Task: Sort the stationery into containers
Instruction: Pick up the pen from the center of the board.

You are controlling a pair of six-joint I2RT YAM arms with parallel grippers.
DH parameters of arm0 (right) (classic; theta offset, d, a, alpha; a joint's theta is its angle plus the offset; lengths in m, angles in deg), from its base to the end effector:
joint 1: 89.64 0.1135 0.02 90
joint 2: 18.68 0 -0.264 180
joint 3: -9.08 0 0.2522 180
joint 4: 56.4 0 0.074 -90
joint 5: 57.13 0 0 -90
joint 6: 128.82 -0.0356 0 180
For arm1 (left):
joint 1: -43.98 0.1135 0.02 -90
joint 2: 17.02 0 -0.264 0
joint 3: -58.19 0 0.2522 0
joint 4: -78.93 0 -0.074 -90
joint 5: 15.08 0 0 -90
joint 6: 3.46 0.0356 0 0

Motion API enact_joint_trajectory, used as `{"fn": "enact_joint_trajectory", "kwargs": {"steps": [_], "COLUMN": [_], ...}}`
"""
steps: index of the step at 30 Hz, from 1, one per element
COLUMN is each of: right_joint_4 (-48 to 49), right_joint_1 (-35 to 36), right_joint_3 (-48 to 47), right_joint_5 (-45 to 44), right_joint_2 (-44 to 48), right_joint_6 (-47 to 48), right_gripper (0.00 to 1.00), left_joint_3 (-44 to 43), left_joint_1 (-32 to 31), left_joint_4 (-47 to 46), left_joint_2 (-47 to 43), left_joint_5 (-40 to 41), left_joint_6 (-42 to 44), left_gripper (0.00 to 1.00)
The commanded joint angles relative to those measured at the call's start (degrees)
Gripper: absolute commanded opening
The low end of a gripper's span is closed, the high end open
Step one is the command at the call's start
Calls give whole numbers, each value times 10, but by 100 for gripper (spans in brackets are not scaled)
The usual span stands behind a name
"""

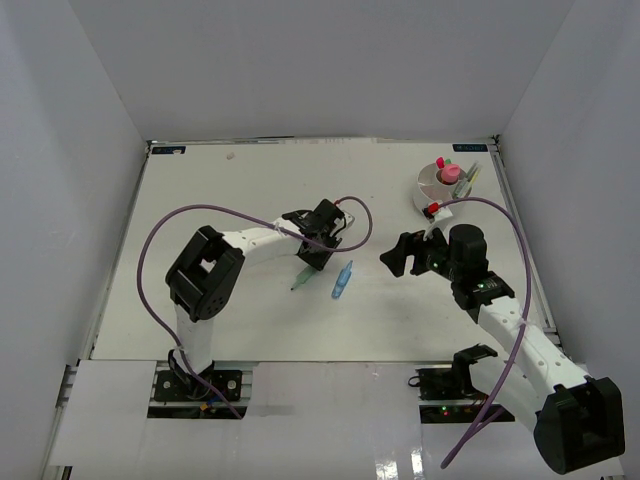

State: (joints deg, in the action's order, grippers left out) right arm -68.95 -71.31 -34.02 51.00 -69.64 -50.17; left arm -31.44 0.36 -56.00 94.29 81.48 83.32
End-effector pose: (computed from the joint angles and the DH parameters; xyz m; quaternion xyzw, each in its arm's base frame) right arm 0.1907 0.0749 0.2465 -0.1391 0.8040 0.2694 0.5116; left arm 0.2877 -0.2685 0.1658 0.3268 0.9217 -0.0285 0.2069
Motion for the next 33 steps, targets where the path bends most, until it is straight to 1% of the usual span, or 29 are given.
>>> {"fn": "enact_joint_trajectory", "kwargs": {"steps": [1,3,6,9,10,15,20,23,27,33], "right_joint_4": [10,9,7,2,3,27,59,87,134,229], "right_joint_1": [-4,-3,-4,-4,-3,-2,9,25,48,110], "right_joint_3": [-2,-3,-7,-14,-15,-14,-9,-4,3,10], "right_joint_5": [2,7,15,21,24,67,96,96,97,77], "right_joint_2": [8,7,9,9,9,10,2,-7,-37,-85], "right_joint_6": [9,8,5,3,1,-30,-60,-79,-119,-161], "right_gripper": [87,87,87,87,87,87,87,87,86,86], "left_joint_3": [-7,-13,-27,-37,-39,-26,21,61,103,151], "left_joint_1": [0,-1,-1,0,-1,1,5,9,11,16], "left_joint_4": [30,30,27,17,11,-33,-97,-145,-198,-254], "left_joint_2": [0,-11,-40,-67,-89,-157,-241,-290,-337,-376], "left_joint_5": [-4,-4,-10,-13,-11,-5,0,-18,-41,-38], "left_joint_6": [-7,-11,-16,-25,-33,-56,-77,-83,-103,-149], "left_gripper": [39,34,32,31,31,32,33,33,33,33]}}
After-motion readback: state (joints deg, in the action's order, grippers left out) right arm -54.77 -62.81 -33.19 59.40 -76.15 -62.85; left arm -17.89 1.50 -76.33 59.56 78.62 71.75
